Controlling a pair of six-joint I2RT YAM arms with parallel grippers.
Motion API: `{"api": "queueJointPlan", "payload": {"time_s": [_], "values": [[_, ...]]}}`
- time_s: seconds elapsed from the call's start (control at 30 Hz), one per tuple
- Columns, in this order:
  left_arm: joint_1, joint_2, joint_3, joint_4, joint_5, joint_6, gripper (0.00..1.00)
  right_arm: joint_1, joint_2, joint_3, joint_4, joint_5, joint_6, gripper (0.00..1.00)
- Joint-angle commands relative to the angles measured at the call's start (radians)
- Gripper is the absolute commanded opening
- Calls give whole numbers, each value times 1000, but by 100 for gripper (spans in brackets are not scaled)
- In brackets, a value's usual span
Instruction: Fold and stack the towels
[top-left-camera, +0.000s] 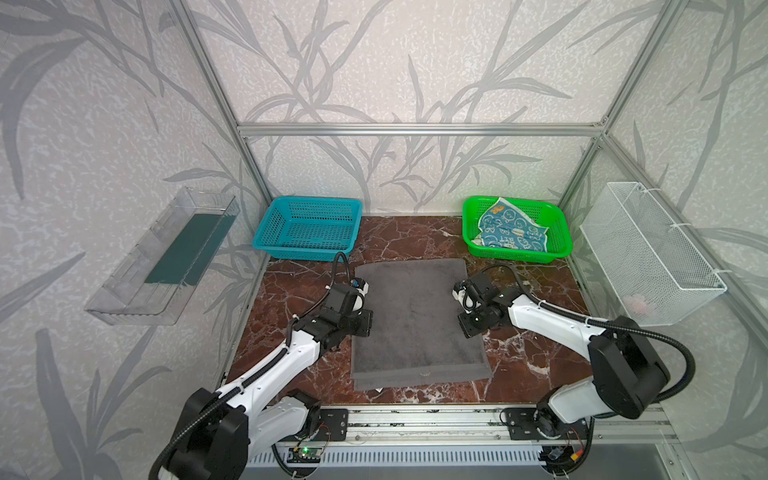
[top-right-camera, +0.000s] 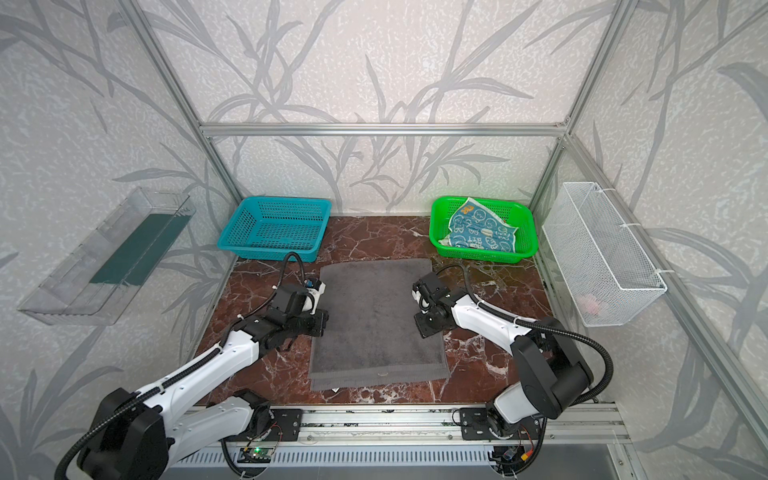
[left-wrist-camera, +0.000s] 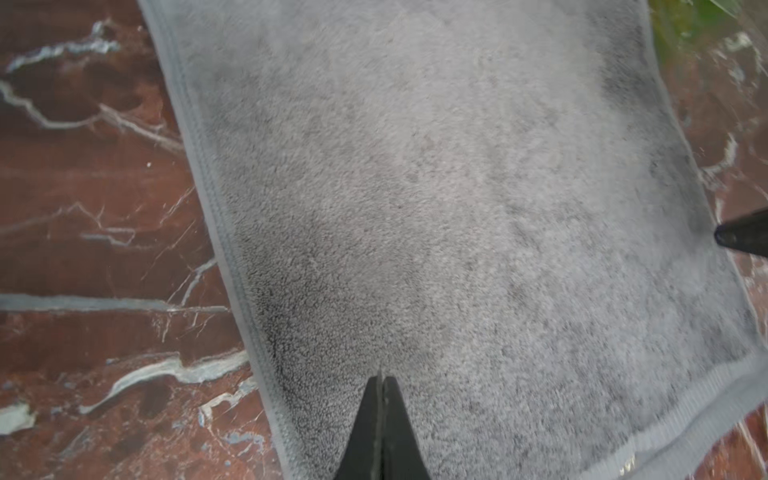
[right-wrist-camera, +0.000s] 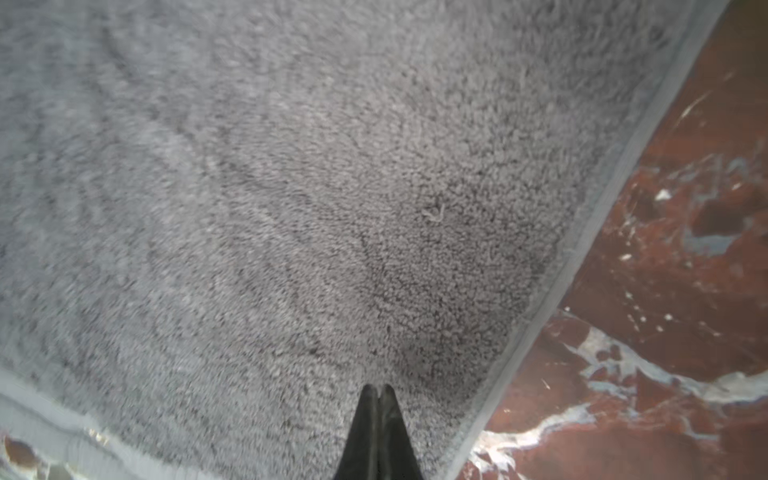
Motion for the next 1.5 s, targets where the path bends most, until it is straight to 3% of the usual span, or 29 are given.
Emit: {"api": "queueJointPlan", "payload": {"time_s": [0.0,0.23,0.5,0.7,0.9,1.07,1.13,1.3,1.47], "values": [[-3,60,10,49,-51,-92,0,2,70,30,18,34,76,0],[-3,296,86,27,5,-141,0,-4,223,101,20,72,124,0],[12,548,264,-36,-119,-94,0,-76,293,162,66,88,160,0],[28,687,415,-64,-123,-34,0,-121,322,229,68,73,123,0],[28,651,507,-133,-129,3,0,-126,240,251,48,14,77,0],[27,506,528,-214,-112,-14,0,-127,91,219,-27,-22,58,16],[27,445,523,-256,-110,-34,7,-127,33,193,-64,-21,63,24],[27,315,451,-339,-79,-77,40,-128,-107,94,-128,-31,119,39],[26,221,354,-408,-49,-170,56,-160,-195,-2,-178,-61,187,50]]}}
